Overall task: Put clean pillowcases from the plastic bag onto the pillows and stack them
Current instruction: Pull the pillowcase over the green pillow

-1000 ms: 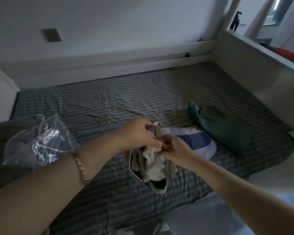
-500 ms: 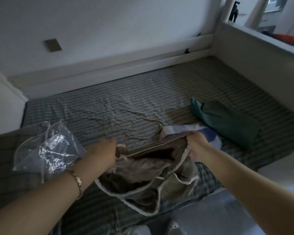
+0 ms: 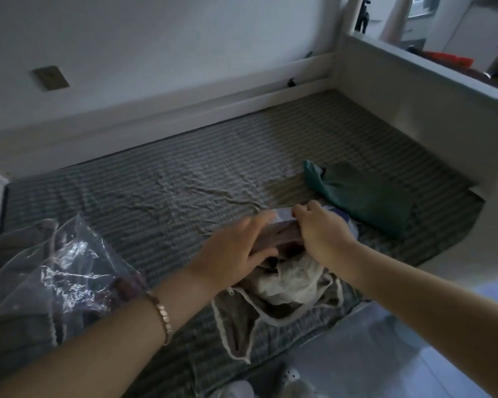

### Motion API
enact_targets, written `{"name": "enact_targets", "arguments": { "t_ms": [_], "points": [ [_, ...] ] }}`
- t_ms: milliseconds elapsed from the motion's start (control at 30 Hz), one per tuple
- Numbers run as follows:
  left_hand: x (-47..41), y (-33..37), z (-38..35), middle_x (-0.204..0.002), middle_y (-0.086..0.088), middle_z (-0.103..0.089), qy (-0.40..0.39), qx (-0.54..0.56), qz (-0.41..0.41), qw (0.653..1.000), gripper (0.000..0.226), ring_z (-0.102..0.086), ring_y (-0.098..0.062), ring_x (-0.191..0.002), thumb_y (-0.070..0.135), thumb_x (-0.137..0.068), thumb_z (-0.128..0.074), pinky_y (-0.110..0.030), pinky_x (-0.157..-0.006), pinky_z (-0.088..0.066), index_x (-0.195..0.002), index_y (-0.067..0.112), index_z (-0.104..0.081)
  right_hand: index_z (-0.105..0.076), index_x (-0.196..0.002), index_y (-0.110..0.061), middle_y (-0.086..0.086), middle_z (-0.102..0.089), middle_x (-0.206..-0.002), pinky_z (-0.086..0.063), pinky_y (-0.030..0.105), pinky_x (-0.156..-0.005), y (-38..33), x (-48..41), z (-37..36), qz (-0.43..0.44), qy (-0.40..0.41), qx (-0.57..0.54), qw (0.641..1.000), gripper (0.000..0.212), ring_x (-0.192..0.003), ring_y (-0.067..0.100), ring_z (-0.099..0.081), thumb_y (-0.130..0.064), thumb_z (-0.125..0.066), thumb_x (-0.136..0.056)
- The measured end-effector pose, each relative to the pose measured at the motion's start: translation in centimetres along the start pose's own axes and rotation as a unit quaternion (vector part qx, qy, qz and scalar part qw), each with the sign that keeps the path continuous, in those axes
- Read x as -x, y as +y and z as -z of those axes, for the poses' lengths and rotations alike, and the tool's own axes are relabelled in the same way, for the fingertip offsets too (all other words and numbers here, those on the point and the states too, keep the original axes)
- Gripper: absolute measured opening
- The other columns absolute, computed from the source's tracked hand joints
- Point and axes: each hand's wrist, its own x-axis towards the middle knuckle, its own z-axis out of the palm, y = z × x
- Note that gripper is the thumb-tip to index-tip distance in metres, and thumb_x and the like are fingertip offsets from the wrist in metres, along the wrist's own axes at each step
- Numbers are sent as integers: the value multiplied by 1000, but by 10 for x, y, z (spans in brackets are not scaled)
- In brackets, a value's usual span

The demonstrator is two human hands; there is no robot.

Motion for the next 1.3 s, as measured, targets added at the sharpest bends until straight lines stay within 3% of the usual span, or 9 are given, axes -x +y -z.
{"name": "enact_targets", "arguments": {
  "t_ms": [167,300,400,533,700,867,1000,1100,1300],
  "points": [
    [-3,-19,7,-111,-3,-51,-169,-63,190,965,45,-54,-20,-91,35,-97,-43,-28,-71,-41,-138,19,-31,-57,-113,-17,9,-50,-118,-44,39,-90,49,-4,-14,-128,48,-36,990,28,-110,31,-45,-10,-45,-88],
    [-9,-52,4,-103,-16,-55,-115,-160,313,929,35,-52,-23,-74,25,-98,-39,-34,-63,-40,-128,7,-38,-48,-114,-16,11,-57,-95,-46,27,-50,29,-5,-10,-170,4,-344,923,26,-66,23,-54,-5,-40,-92],
    [-21,-74,7,-121,-18,-55,-127,-253,296,912,33,-58,-34,-101,25,-96,-44,-39,-84,-47,-121,5,-53,-45,-111,-12,5,-57,-80,-36,23,-40,6,0,-3,-148,5,-391,908,24,-55,16,-49,-22,-55,-92],
    [-31,-86,27,-107,-17,-60,-103,-326,229,911,26,-60,-37,-97,4,-94,-39,-42,-78,-48,-110,4,-61,-44,-109,-18,4,-60,-95,-53,37,-63,12,2,1,-55,-3,-120,991,39,-82,26,-60,-28,-68,-79],
    [-39,-81,32,-123,-14,-55,-104,-232,214,943,33,-51,-36,-111,14,-97,-36,-39,-87,-44,-125,11,-52,-30,-137,-20,13,-33,-133,-37,43,-95,24,-8,-3,-155,10,12,988,65,-119,34,-38,-12,-61,-81],
    [-57,-42,31,-112,-16,-59,-105,-48,253,961,27,-57,-31,-93,15,-93,-45,-36,-80,-46,-117,6,-55,-52,-117,-10,12,-47,-116,-34,35,-92,-42,-4,-28,172,310,-121,927,52,-106,28,-42,-26,-63,-69],
    [-65,-37,44,-96,-14,-54,-102,-39,276,955,30,-53,-29,-84,6,-89,-47,-32,-68,-39,-119,4,-49,-29,-144,-11,11,-33,-146,-20,34,-112,-84,-36,-60,130,3,-132,983,77,-136,30,-29,-38,-62,-80],
    [-69,-68,53,-124,-20,-51,-72,-115,273,952,43,-53,-38,-109,10,-92,-43,-38,-86,-42,-134,6,-39,-53,-126,-14,11,-55,-127,-37,35,-98,-99,-59,-88,160,-145,-54,975,46,-121,29,-49,-29,-61,-84],
    [-68,-188,33,-124,-29,-51,-65,-197,422,883,44,-51,-45,-113,19,-98,-35,-50,-97,-40,-140,8,-31,-32,-143,-22,3,-57,-125,-32,29,-101,-86,-80,-151,218,-188,11,958,59,-120,23,-48,-34,-53,-90]
  ]
}}
